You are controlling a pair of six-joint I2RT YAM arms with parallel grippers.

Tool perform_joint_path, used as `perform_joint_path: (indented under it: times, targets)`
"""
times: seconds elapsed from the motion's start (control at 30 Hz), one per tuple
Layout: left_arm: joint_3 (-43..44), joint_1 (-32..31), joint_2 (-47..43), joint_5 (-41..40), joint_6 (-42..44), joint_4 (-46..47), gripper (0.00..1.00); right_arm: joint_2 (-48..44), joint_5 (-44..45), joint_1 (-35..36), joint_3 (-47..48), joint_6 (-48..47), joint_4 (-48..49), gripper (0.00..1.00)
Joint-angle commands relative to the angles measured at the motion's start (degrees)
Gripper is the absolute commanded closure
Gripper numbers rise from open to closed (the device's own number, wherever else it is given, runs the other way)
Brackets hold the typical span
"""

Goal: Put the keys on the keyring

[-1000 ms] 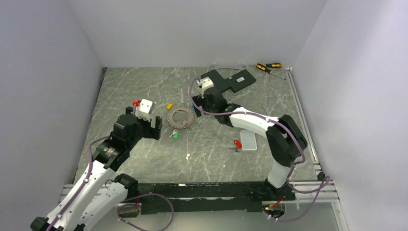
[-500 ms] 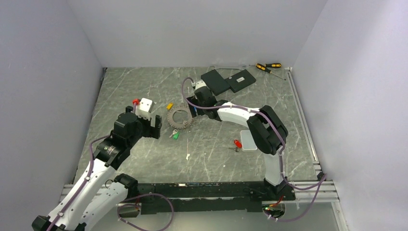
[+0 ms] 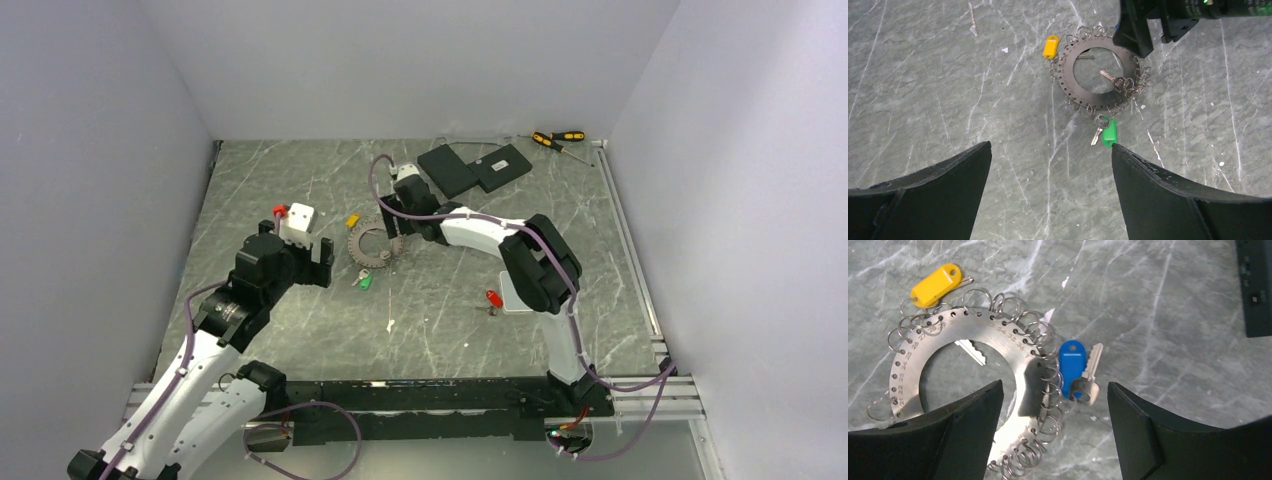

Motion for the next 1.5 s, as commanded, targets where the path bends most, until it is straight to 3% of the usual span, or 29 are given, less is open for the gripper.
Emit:
perform_joint_path:
  times: [0.0, 0.33, 0.53, 0.83, 1.07, 1.23, 1.37, 1.47]
  targets:
    - [1.96, 0.30, -0.13, -0.22, -0.64, 1.14, 0.06, 2.35, 1.48, 2.73, 4.67, -0.36, -1.46, 0.21]
    - [1.96, 0.39, -0.61, -1.01, -0.46, 0.62, 0.06, 4.54, 11.63, 5.65, 3.77, 0.91, -8.64, 0.19]
    - [2.13, 0.39, -0.59, -1.36, -0.46, 0.24, 0.07, -1.05, 12.77, 6.13, -6.23, 3.42, -8.43, 0.20]
    - [2.66, 0.39, 0.18, -1.75, -0.46, -0.60, 0.09, -16.75, 12.71, 7.85, -25.04, 5.04, -9.06, 0.20]
    - [3.12, 0.39, 0.68, -2.10, -0.46, -1.21, 0.09, -35.18, 14.11, 7.94, -39.50, 9.58, -14.69, 0.17]
    - [3.41, 0.47, 0.88, -1.75, -0.51, -1.36, 0.10, -47.72, 13.98, 7.94, -39.50, 10.84, -18.13, 0.15]
    - [3.43, 0.48, 0.26, -1.53, -0.72, -1.65, 0.10, -53.22, 12.74, 7.33, -39.41, 8.42, -11.60, 0.15]
    - [3.08, 0.48, -0.75, -1.39, -0.76, -1.44, 0.10, -51.74, 10.69, 5.32, -37.15, 7.60, -8.11, 0.24]
